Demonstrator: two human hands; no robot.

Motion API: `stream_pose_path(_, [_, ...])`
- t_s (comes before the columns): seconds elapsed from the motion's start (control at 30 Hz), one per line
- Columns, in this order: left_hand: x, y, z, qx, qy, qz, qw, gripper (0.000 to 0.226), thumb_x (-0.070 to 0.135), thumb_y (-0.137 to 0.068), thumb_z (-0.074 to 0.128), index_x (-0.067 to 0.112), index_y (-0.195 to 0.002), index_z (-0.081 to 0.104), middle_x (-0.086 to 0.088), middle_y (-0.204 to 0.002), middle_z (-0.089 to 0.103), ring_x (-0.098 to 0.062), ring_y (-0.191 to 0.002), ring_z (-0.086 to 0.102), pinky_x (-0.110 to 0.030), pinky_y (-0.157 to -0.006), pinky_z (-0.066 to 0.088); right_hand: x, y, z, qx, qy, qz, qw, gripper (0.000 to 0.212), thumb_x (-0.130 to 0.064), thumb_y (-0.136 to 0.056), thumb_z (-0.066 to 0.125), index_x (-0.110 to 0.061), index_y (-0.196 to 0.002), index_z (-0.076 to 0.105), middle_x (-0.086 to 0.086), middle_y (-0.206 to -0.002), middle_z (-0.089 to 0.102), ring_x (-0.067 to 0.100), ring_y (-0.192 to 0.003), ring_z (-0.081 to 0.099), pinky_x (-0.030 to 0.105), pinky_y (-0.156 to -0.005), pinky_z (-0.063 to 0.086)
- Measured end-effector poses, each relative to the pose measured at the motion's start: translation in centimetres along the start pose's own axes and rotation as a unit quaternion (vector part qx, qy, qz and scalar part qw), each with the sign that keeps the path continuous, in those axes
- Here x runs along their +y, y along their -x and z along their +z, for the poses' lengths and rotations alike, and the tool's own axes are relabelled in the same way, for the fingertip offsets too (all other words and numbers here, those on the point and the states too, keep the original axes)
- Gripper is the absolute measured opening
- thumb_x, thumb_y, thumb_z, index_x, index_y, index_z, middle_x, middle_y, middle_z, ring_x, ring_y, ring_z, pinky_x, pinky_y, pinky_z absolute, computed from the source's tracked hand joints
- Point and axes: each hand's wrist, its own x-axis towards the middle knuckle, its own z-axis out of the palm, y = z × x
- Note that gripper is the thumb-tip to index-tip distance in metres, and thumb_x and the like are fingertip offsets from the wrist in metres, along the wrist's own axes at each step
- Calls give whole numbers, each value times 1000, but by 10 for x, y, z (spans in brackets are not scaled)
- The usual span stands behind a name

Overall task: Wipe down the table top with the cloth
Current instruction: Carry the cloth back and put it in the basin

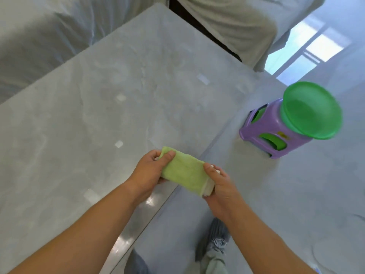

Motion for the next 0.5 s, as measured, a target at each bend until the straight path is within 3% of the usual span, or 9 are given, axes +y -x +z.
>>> stream_pose_path(0.13, [22,-40,111,-43,14,-20,999,31,31,-94,65,7,-114,65,-8,-101,75,-17,-87,72,-30,-65,56,-87,-19,-69,-2,26,4,1000,48,-35,-72,73,-15,-115,66,6,-108,74,23,-96,70,45,-77,60])
stream_pose_path(0.27, [26,-89,222,-84,11,-48,995,26,26,-93,66,10,-113,67,-9,-107,75,-20,-96,72,-39,-79,59,-163,-56,-154,31,40,-18,999,37,-28,-80,72,-15,-113,66,5,-104,74,19,-90,71,41,-71,61])
stream_pose_path(0.37, [20,-134,300,-111,-21,-70,991,17,16,-87,71,10,-102,66,-8,-101,75,-18,-88,72,-41,-87,58,-218,-94,-222,95,62,-59,992,21,-19,-88,71,-14,-107,65,3,-98,72,13,-82,69,31,-64,58])
stream_pose_path(0.5, [4,-190,388,-135,-69,-97,984,18,5,-86,72,15,-94,59,-5,-94,72,-17,-79,71,-34,-72,59,-280,-152,-298,150,104,-102,978,24,-19,-84,77,-15,-103,63,11,-110,70,21,-92,70,38,-75,61])
